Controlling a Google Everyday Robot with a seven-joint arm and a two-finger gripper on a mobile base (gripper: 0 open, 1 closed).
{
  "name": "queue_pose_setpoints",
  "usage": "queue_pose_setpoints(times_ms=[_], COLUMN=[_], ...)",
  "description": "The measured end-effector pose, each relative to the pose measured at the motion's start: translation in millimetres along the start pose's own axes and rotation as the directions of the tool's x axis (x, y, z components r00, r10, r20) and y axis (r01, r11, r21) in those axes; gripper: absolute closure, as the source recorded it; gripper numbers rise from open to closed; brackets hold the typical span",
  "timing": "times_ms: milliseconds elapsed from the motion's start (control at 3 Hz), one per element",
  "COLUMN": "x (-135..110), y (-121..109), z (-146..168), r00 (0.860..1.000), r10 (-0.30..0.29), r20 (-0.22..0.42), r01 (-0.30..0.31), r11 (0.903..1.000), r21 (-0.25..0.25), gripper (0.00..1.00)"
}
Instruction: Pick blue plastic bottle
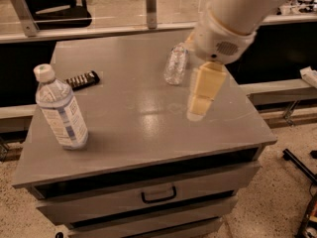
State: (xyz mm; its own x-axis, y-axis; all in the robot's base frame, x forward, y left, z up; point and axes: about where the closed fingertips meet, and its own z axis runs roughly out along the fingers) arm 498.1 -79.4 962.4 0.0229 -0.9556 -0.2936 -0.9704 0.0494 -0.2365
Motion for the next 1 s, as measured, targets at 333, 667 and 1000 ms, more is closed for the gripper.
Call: queue_pose_setpoints(times_ms=[333, 667, 1000], x=[-64.8, -119.6, -162.5], y=[-5.2, -6.6, 0.3], z=[40.3, 61.3, 67.9], r00=[0.992, 0.966, 0.924], r10=[-0.084, -0.116, -0.11], r20=[0.099, 0.233, 0.365], r01=[0.091, 0.143, 0.169], r11=[0.9935, 0.9841, 0.9767], r21=[-0.069, -0.105, -0.132], gripper=[0.0, 0.0, 0.0])
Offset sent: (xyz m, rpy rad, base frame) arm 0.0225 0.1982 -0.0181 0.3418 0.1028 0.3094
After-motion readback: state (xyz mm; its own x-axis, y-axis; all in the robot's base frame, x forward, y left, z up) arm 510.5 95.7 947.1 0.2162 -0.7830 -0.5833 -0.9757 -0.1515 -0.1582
